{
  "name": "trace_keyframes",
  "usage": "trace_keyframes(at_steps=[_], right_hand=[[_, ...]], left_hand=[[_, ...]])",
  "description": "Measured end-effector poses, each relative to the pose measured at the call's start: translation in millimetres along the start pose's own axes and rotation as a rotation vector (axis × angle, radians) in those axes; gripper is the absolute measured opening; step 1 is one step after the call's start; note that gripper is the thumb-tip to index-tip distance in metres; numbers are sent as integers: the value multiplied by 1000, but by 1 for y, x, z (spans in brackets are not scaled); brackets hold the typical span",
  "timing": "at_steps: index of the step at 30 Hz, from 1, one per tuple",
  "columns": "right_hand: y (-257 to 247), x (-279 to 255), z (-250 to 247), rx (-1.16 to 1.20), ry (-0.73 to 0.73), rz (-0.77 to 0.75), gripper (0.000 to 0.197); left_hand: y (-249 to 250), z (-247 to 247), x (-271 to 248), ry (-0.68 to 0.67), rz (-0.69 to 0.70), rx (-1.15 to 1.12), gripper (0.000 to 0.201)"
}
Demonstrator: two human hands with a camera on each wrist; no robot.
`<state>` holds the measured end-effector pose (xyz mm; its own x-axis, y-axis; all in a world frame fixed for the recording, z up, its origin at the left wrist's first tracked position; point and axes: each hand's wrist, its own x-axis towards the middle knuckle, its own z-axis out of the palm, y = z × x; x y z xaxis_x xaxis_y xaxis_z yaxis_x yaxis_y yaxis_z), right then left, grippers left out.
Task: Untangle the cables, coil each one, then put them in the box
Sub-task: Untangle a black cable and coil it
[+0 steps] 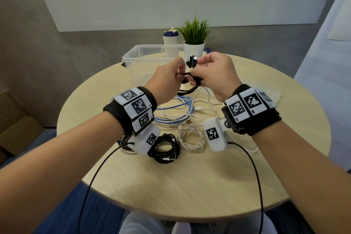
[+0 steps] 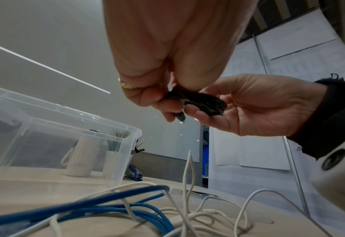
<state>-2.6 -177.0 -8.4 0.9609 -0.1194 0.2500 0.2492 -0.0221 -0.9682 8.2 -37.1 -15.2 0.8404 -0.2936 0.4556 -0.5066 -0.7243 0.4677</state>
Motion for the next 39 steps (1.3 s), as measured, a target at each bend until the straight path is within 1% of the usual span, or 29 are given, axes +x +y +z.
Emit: trace_keyframes(at_steps=[5, 10, 13, 16, 20, 23, 27, 31, 34, 36, 39], right_hand=[[3, 1, 5, -36, 42, -8, 16], [6, 1, 6, -111, 36, -44, 21], [6, 2, 5, -144, 39, -37, 17], [3, 1, 4, -114, 37, -3, 17], [-1, 0, 3, -114, 43, 10, 19], [-1, 2, 3, -240, 5, -32, 20], [-4, 1, 2, -458, -114, -100, 18], [-8, 0, 2, -594, -199, -150, 21], [-9, -1, 1, -615, -223, -178, 17], [-8, -2, -1, -586, -202, -193, 11], [-5, -1, -1, -531, -154, -210, 8]], left_hand=[[3, 3, -1, 10, -1, 62, 11], [4, 2, -2, -5, 13, 83, 9], [2, 3, 0, 19, 21, 90, 16], [3, 2, 2, 39, 15, 96, 21], [5, 4, -2, 48, 57, 97, 16], [4, 7, -3, 32, 46, 67, 10], [2, 7, -3, 29, 40, 39, 10], [-1, 6, 0, 36, 42, 70, 9], [-1, 3, 2, 37, 63, 98, 10], [-1, 2, 0, 40, 101, 87, 10], [2, 3, -1, 66, 128, 35, 7]])
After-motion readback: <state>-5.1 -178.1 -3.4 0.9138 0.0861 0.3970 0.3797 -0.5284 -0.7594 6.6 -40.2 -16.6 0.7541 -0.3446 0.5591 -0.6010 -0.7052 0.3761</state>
